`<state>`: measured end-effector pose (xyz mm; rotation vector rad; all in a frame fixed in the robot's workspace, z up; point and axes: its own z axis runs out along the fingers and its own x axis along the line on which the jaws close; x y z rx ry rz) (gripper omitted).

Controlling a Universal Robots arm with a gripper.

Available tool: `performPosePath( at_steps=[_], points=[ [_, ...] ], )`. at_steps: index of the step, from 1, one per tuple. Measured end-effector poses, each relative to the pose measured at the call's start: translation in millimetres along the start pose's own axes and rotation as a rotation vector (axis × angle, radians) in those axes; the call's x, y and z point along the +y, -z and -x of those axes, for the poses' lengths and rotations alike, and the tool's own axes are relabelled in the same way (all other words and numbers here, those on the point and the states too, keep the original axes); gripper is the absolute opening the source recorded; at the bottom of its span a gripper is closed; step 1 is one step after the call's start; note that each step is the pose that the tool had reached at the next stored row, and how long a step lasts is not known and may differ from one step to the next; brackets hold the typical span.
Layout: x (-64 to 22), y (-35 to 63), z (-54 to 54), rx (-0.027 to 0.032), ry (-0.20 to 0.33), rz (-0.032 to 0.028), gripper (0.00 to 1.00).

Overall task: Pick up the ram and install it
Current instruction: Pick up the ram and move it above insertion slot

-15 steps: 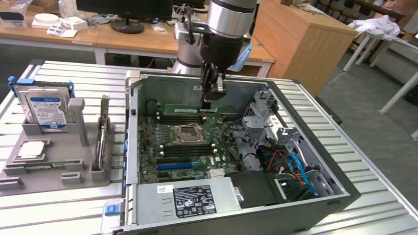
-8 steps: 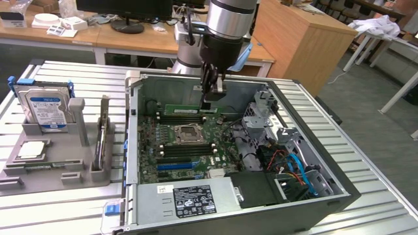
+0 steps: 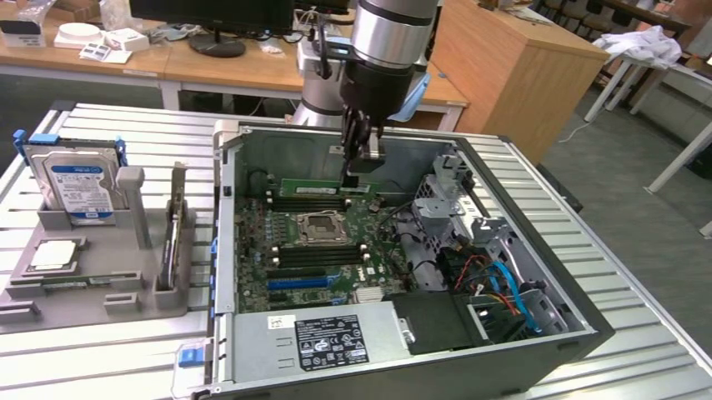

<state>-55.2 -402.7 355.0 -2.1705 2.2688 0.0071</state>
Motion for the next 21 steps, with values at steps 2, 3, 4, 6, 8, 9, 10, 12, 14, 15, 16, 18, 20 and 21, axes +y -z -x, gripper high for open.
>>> performPosePath(
  at_steps=[2, 3, 4, 6, 8, 9, 10, 12, 14, 15, 16, 18, 20, 21],
  points=[
    [0.0, -0.4, 0.0, 0.0001, 0.0, 0.0, 0.12],
    [0.0, -0.6, 0.0, 0.0, -0.001, 0.0, 0.12],
    [0.0, -0.8, 0.0, 0.0, -0.001, 0.0, 0.12],
    [0.0, -1.2, 0.0, 0.0, -0.001, 0.0, 0.12],
    [0.0, -1.6, 0.0, 0.0, -0.002, 0.0, 0.12],
    [0.0, -1.8, 0.0, 0.0, -0.002, 0.0, 0.12],
    [0.0, -2.0, 0.0, 0.0, -0.002, -0.0001, 0.12],
    [0.0, -2.4, 0.0, 0.0, -0.003, -0.0001, 0.12],
    [0.0, -2.8, 0.0, 0.0, -0.003, -0.0001, 0.12],
    [0.0, -3.0, 0.0, 0.0, -0.003, 0.0, 0.12],
    [0.0, -3.1, 0.0, 0.0, -0.003, -0.0001, 0.12],
    [0.0, -3.5, 0.0, 0.0, -0.004, 0.0, 0.12],
    [0.0, -3.9, 0.0, 0.0, -0.004, 0.0, 0.12],
    [0.0, -4.4, 0.0, 0.0, -0.005, 0.0, 0.12]
  ],
)
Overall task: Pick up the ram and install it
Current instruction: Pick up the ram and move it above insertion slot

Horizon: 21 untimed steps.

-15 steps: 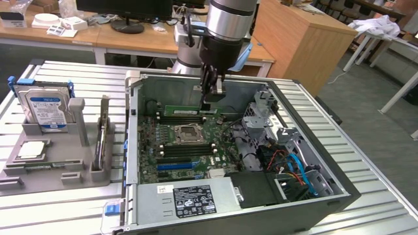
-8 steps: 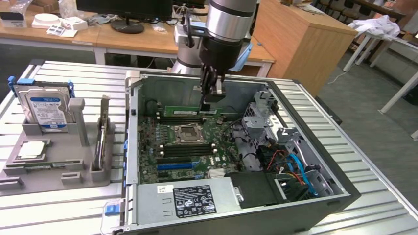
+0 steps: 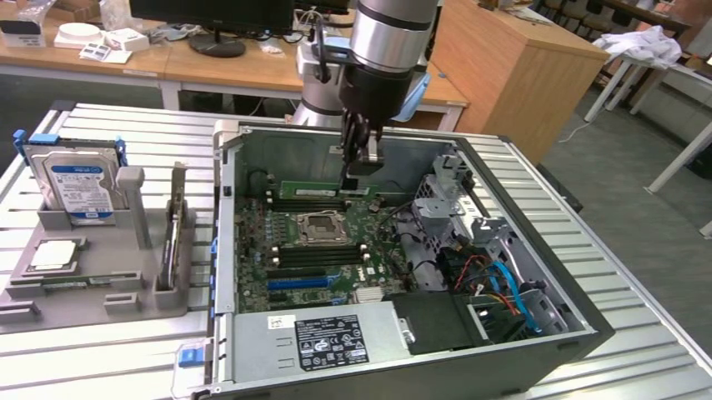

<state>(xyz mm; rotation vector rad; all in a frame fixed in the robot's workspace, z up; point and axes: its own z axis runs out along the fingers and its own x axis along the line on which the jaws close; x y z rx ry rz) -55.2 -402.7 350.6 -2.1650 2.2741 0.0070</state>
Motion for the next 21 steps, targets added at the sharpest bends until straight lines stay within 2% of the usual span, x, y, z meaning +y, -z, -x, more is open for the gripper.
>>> performPosePath(
  at_steps=[21],
  points=[
    [0.0, -9.6, 0.0, -0.0001, -0.003, -0.0002, 0.12]
  ],
)
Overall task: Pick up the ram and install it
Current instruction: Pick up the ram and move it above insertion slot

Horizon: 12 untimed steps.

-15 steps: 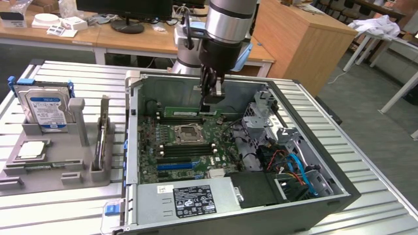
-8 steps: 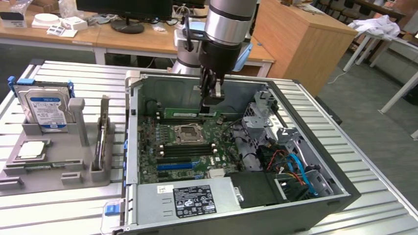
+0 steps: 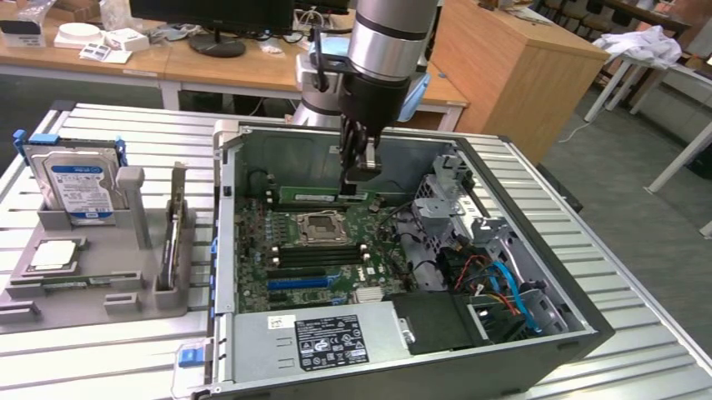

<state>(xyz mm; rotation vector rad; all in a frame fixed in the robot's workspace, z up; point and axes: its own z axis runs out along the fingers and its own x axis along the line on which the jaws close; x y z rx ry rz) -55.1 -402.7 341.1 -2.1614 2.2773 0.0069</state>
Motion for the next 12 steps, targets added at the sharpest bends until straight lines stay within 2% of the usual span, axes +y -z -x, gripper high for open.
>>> performPosePath(
  at_steps=[12],
  points=[
    [0.0, -5.5, 0.0, 0.0, -0.002, -0.0001, 0.12]
  ],
)
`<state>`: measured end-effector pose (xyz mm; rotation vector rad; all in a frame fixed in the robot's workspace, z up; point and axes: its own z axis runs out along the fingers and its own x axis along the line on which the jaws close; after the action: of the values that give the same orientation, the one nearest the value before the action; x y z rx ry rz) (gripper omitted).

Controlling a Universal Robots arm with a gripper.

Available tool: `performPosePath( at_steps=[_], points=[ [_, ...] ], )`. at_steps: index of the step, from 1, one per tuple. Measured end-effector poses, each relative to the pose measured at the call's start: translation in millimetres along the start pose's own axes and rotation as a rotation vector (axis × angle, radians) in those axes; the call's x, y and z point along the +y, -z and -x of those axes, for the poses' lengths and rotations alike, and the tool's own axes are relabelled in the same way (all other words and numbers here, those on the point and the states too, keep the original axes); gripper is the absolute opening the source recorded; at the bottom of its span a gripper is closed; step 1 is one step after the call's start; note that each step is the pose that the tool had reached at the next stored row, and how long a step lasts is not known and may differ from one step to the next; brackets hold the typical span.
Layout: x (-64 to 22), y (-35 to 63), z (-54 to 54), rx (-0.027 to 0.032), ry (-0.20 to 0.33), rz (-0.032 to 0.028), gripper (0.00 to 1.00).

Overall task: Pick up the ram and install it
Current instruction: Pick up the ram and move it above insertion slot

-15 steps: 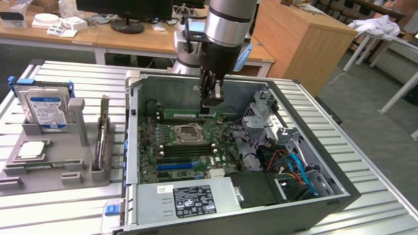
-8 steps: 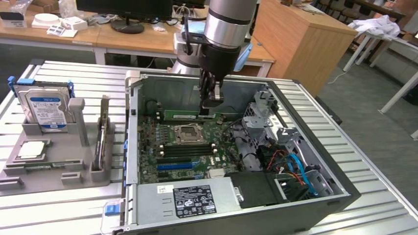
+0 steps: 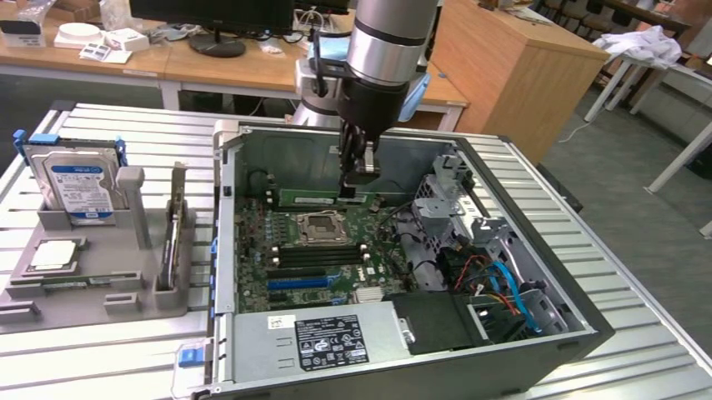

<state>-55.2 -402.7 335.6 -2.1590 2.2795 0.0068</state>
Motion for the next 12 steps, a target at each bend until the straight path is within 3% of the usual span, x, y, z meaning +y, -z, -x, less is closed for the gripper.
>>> performPosePath(
  at_steps=[12],
  points=[
    [-2.6, -0.4, 0.2, 0.0, 0.0, 0.0, 0.12]
  ],
)
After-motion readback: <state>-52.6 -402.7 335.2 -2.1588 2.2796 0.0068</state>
